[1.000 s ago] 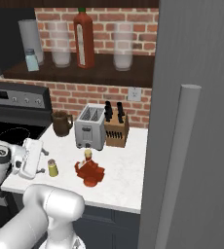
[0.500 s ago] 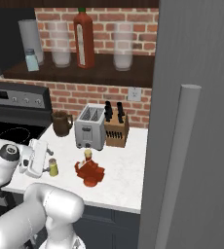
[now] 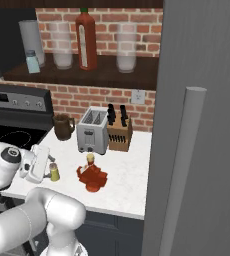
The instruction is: Put the shaker and condiment bottle from the counter next to their counterparts in the cabinet.
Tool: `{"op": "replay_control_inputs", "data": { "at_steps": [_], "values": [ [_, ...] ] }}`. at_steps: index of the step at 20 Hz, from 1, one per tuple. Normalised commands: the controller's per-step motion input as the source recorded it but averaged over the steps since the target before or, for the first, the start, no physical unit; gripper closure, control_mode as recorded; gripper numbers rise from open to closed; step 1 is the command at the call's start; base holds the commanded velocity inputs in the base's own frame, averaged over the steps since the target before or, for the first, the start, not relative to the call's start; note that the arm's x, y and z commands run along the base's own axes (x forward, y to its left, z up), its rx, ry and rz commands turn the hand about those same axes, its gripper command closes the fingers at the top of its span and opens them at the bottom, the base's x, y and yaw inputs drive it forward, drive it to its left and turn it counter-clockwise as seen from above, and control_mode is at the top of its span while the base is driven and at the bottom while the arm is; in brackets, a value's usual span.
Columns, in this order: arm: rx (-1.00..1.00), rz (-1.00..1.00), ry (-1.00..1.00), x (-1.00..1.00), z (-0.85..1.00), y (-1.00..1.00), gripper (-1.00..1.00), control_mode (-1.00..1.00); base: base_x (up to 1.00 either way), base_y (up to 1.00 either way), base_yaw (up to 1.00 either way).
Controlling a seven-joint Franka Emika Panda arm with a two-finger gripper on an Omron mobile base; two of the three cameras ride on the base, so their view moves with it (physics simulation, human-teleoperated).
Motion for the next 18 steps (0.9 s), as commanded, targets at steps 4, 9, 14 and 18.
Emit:
{"op": "replay_control_inputs", "data": {
  "at_steps": [4, 9, 14, 18],
  "values": [
    [0.04, 0.00, 0.00, 0.00, 0.00, -0.13, -1.00, -1.00, 0.00, 0.00, 0.00],
    [0.08, 0.00, 0.00, -0.04, 0.00, -0.26, -1.00, -1.00, 0.00, 0.00, 0.00],
    [0.09, 0.00, 0.00, -0.18, 0.00, -0.22, -1.00, -1.00, 0.00, 0.00, 0.00],
    [0.03, 0.00, 0.00, -0.27, -0.04, 0.00, 1.00, -1.00, 0.00, 0.00, 0.00]
  ]
}}
